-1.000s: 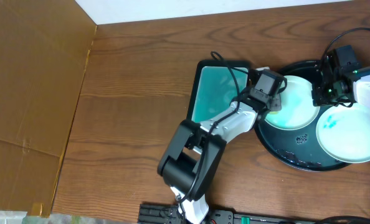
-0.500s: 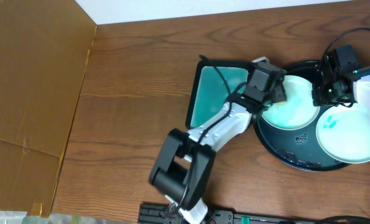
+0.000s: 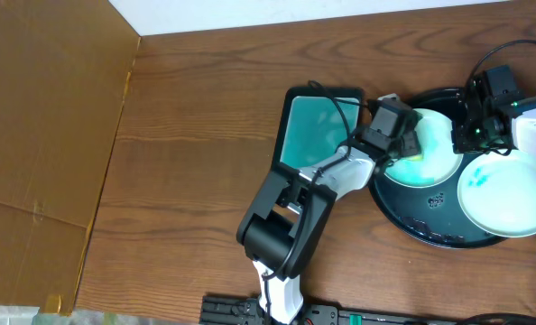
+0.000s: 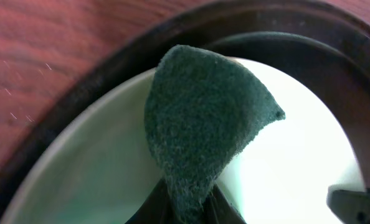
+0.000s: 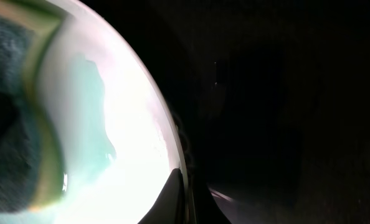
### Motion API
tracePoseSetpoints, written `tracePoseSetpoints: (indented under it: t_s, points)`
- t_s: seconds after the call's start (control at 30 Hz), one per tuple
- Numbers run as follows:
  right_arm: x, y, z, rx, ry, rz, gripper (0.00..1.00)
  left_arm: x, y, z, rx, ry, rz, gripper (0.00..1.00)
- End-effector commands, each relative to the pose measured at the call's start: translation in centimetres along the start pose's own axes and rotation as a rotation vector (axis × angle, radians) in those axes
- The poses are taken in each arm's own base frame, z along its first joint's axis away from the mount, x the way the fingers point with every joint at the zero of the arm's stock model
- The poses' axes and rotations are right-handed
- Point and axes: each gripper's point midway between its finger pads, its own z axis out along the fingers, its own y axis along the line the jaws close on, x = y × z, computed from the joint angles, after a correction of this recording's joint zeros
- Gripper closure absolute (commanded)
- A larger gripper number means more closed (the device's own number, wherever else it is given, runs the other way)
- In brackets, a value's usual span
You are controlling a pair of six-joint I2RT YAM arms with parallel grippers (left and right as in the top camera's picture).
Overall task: Clean dirty plates on tray and stack at the side
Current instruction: 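Scrub the plate held by the right gripper with the left-gripper sponge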
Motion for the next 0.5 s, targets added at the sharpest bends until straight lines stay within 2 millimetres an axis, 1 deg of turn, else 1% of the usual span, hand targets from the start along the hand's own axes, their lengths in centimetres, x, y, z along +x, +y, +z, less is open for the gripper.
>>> tracePoseSetpoints:
  t_s: [0.0,0.07,0.1,0.17,0.23,0.3,0.37,0.47]
  points:
    - [0.7,-1.3,0.7,0.057,0.020,0.012,0.99,-1.6,7.0,0.6,-0.211,-0.033,0.079,0.93]
    - [0.7,-1.3,0.7,0.057,0.020,0.012,0.99,-2.6,8.5,0.1,-0.267,-0.064,0.072,0.93]
    - [0.7,-1.3,0.7,0.057,0.020,0.011,0.99,-3.8,9.3,-0.5,-0.300,-0.101,0.061,0.93]
    - [0.7,-1.3,0.7,0.057,0.020,0.011,0.99,-4.9,9.2,-1.3,-0.296,-0.130,0.063,0.93]
    - [0.7,-1.3,0.7,0.057,0.020,0.011,0.99,-5.8,8.5,-2.2,-0.279,-0.158,0.060,0.93]
    - [0.7,-1.3,0.7,0.057,0.020,0.011,0.99,-6.4,7.4,-3.0,-0.245,-0.176,0.061,0.93]
    - [0.7,-1.3,0.7,0.058,0.019,0.011,0.99,-6.9,5.6,-3.9,-0.169,-0.182,0.050,0.93]
    - [0.6,-1.4,0.7,0.061,0.016,0.011,0.99,-7.1,2.6,-5.3,-0.021,-0.161,-0.035,0.93]
